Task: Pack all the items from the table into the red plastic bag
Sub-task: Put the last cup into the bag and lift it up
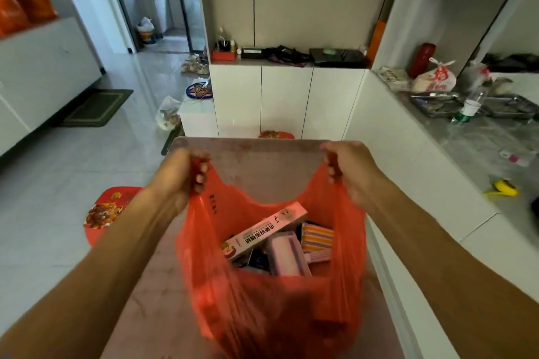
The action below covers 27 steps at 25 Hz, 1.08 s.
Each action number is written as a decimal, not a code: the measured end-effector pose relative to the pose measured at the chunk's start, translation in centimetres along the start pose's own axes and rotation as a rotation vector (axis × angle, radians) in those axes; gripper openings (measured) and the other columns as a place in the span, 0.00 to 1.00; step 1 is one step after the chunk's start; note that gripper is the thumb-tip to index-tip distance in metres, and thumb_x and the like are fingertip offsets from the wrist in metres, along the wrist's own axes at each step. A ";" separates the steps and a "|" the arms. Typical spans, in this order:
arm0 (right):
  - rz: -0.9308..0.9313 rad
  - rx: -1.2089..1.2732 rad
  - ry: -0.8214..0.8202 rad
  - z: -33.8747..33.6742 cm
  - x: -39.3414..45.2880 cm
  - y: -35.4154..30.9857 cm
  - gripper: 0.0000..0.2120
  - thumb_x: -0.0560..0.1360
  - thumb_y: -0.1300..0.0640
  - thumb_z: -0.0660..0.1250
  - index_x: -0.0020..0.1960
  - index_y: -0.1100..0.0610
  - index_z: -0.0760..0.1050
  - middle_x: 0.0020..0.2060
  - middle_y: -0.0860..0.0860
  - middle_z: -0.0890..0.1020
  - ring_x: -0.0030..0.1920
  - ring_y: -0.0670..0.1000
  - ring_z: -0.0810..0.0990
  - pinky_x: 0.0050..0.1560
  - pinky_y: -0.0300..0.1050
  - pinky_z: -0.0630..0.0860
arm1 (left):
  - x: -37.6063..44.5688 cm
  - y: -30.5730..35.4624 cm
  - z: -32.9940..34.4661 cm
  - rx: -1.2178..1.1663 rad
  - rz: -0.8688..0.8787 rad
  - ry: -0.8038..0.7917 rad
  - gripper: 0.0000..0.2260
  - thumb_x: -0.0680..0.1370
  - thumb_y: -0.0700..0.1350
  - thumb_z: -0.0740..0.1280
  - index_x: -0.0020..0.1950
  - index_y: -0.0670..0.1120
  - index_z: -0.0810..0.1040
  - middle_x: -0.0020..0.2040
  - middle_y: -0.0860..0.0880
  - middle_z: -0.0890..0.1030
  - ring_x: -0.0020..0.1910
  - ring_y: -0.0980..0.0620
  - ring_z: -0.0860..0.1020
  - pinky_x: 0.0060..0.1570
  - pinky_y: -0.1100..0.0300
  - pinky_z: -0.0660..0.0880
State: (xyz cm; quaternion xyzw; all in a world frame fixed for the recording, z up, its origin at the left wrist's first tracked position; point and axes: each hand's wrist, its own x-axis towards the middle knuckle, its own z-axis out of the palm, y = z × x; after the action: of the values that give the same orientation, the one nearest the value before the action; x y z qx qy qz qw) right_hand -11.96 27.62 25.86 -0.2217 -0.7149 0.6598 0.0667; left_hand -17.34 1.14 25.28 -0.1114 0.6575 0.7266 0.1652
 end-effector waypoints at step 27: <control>-0.097 0.254 0.242 0.4 10.1 -6.1 0.14 0.75 0.71 0.56 0.49 0.54 0.71 0.33 0.56 0.81 0.25 0.49 0.71 0.23 0.39 0.65 | 11.5 5.8 -0.3 -0.042 0.287 0.291 0.07 0.76 0.35 0.63 0.41 0.39 0.80 0.19 0.53 0.69 0.15 0.58 0.61 0.18 0.69 0.57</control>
State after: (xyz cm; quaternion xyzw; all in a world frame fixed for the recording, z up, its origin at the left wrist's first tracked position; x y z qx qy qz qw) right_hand -22.52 31.20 29.76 -0.2545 -0.6222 0.7094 0.2117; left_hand -30.14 1.41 26.22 -0.1241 0.6683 0.7324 -0.0391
